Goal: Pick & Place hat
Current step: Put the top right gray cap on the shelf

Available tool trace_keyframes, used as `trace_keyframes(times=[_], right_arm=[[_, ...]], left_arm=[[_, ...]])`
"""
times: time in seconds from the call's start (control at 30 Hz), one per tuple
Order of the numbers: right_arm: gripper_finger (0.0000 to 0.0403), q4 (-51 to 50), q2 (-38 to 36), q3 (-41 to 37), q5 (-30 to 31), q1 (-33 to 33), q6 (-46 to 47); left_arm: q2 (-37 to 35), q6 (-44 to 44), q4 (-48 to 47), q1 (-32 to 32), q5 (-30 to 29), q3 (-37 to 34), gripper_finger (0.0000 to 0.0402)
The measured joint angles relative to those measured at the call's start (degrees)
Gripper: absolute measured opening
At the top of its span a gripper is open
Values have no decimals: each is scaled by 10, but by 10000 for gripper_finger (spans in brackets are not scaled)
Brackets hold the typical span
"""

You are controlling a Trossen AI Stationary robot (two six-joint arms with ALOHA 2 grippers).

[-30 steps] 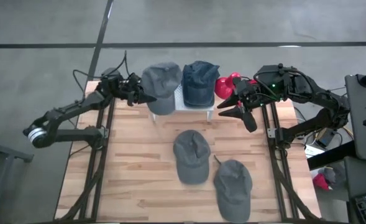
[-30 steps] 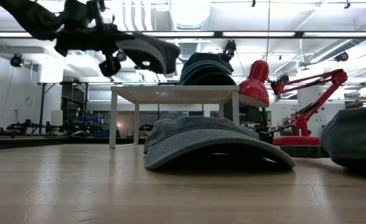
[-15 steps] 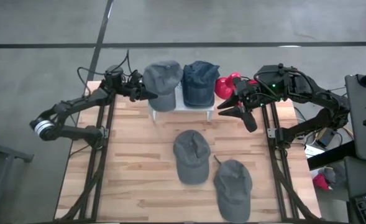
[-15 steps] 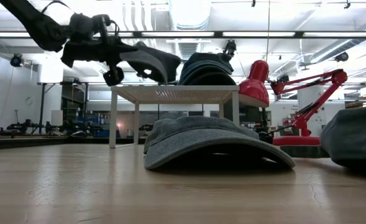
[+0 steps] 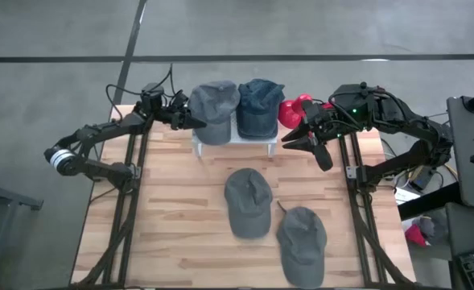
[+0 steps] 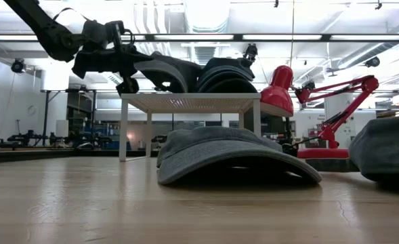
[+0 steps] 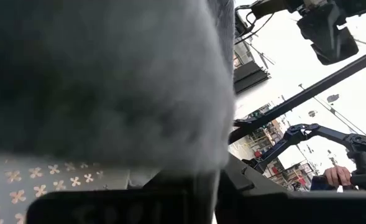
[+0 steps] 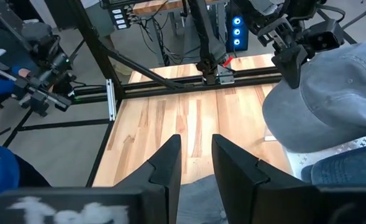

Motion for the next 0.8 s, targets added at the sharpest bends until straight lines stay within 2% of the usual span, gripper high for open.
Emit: trace_keyframes(times=[0.53, 0.8], right_arm=[[100, 3, 0, 0, 0, 0, 5], [92, 4, 0, 0, 0, 0, 2]], left_arm=[[0, 1, -3, 2, -2, 7, 83], [0, 10, -5, 2, -1, 18, 85]])
